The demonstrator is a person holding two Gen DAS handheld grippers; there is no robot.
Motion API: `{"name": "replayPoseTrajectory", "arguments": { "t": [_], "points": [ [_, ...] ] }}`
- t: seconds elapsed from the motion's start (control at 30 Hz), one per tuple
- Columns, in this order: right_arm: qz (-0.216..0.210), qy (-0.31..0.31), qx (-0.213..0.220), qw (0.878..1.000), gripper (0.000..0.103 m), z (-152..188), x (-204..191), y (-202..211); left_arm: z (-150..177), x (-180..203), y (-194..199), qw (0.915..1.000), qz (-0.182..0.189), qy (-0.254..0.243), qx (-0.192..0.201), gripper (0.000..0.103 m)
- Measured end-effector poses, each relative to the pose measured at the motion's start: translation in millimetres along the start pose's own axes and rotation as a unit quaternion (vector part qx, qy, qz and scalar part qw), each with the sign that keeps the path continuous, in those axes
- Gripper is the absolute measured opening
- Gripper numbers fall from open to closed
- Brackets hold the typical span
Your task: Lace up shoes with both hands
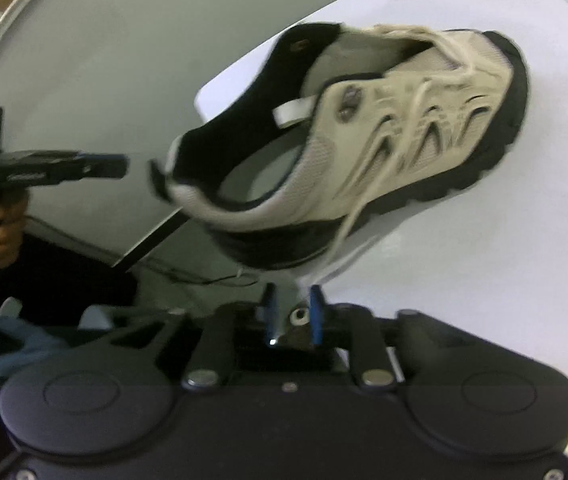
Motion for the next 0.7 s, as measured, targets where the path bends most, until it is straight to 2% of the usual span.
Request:
{"name": "replayPoseTrajectory", "arguments": {
  "t": [0.13, 0.17, 0.23, 0.27, 0.43, 0.6, 0.63, 0.7],
  "points": [
    [-0.006, 0.015, 0.004, 1.0, 0.032, -6, 8, -2, -1, 4, 3, 1.0, -0.001, -0.004, -0.003, 0.011],
    [-0.002, 0.02, 0.001, 1.0, 0.028, -6, 8, -5, -1, 5, 5, 1.0, -0.001, -0.005, -0.003, 0.012],
    [-0.001, 0.022, -0.012, 1.0, 0.003, -3, 8, -10, 0, 9, 7, 1.0, -0.001, -0.009, -0.004, 0.012],
    [-0.011, 0.021, -0.01, 1.0, 0.0, -1, 6, -9, 0, 10, 8, 0.9999, -0.001, -0.011, -0.005, 0.012],
    [-0.05, 0.02, -0.004, 0.999, 0.0, 15, -9, 2, 3, 15, 4, 0.9997, -0.001, -0.019, -0.015, 0.012],
    [-0.058, 0.023, -0.007, 0.998, 0.0, 24, -12, 11, 1, 25, -1, 0.9993, 0.004, -0.029, -0.022, 0.012],
    [-0.056, 0.015, -0.008, 0.998, 0.002, 25, -9, 12, 0, 27, -2, 0.9992, 0.004, -0.032, -0.023, 0.012],
    [-0.058, -0.001, -0.003, 0.998, 0.017, 20, -7, 11, -2, 32, -2, 0.999, 0.003, -0.038, -0.024, 0.012]
  ]
}}
Point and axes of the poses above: each gripper's, at about its wrist camera, not at the fingertips, and y roughly against the way its jaws point, x to its right, z to its underside, the point moved 9 cm from there along -y, roughly the way its jaws point, and after that the axes turned 10 degrees about -x, right-handed, at the moved point
